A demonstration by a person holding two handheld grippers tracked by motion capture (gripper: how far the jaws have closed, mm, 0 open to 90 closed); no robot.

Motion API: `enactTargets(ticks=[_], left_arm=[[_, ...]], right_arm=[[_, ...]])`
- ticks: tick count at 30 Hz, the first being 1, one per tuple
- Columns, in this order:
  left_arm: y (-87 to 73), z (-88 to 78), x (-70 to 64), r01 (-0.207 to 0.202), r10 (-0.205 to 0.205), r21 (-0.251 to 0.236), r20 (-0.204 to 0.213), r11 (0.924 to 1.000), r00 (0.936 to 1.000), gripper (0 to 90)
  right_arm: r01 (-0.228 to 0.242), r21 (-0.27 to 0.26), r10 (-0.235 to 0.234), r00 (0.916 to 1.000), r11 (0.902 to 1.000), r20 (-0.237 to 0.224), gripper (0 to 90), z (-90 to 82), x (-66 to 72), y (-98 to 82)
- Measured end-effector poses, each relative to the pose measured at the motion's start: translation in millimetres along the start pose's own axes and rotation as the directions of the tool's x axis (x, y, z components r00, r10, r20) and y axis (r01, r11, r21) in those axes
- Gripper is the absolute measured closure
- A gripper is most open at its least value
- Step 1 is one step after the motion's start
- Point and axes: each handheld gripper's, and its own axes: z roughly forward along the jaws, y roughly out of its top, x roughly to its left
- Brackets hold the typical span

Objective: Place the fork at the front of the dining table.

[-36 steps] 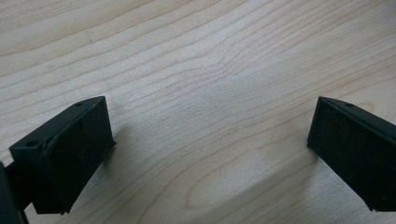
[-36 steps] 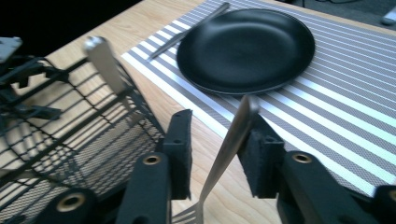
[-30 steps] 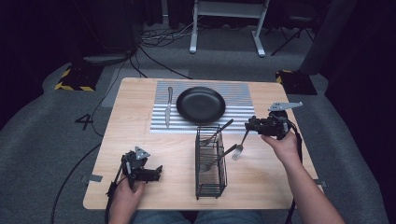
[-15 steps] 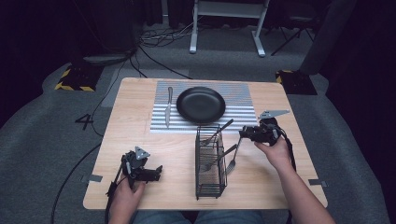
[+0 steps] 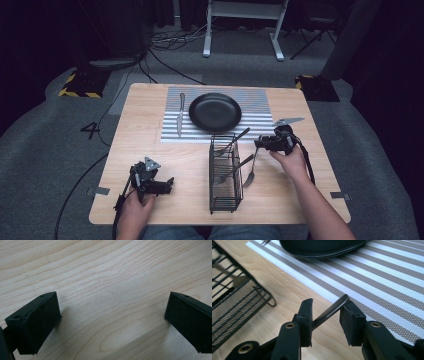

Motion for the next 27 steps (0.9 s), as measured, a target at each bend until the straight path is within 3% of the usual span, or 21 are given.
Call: enactTargets(ticks=[8, 12, 16, 24, 27], left_arm=[[0.0, 0.0, 0.0, 0.000, 0.000, 0.000, 0.000, 1.0000, 1.0000, 0.2], [0.0, 0.0, 0.0, 0.000, 0.000, -0.001, 0.000, 1.0000, 1.0000, 0.2], [-0.2, 0.0, -0.2, 0.001, -0.001, -0.002, 0.001, 1.0000, 1.0000, 0.2], [-0.3, -0.1, -0.2, 0.002, -0.002, -0.001, 0.000, 1.0000, 1.0000, 0.2], [-0.4, -0.2, -0.2, 0.002, -0.002, -0.001, 0.001, 1.0000, 1.0000, 0.2]], right_arm=[[-0.103, 0.003, 0.103, 0.9946, 0.9947, -0.014, 63.9, 13.6, -24.0, -7.1], [-0.136, 0.013, 0.136, 0.9906, 0.9906, -0.005, 63.5, 17.1, -29.3, -9.9], [-0.144, 0.036, 0.142, 0.9887, 0.9889, 0.047, 62.2, 18.9, -30.9, -11.3], [-0.178, 0.063, 0.173, 0.9814, 0.9820, 0.084, 57.9, 19.9, -35.5, -14.5], [-0.183, 0.044, 0.178, 0.9792, 0.9821, 0.097, 54.1, 17.4, -37.1, -15.1]])
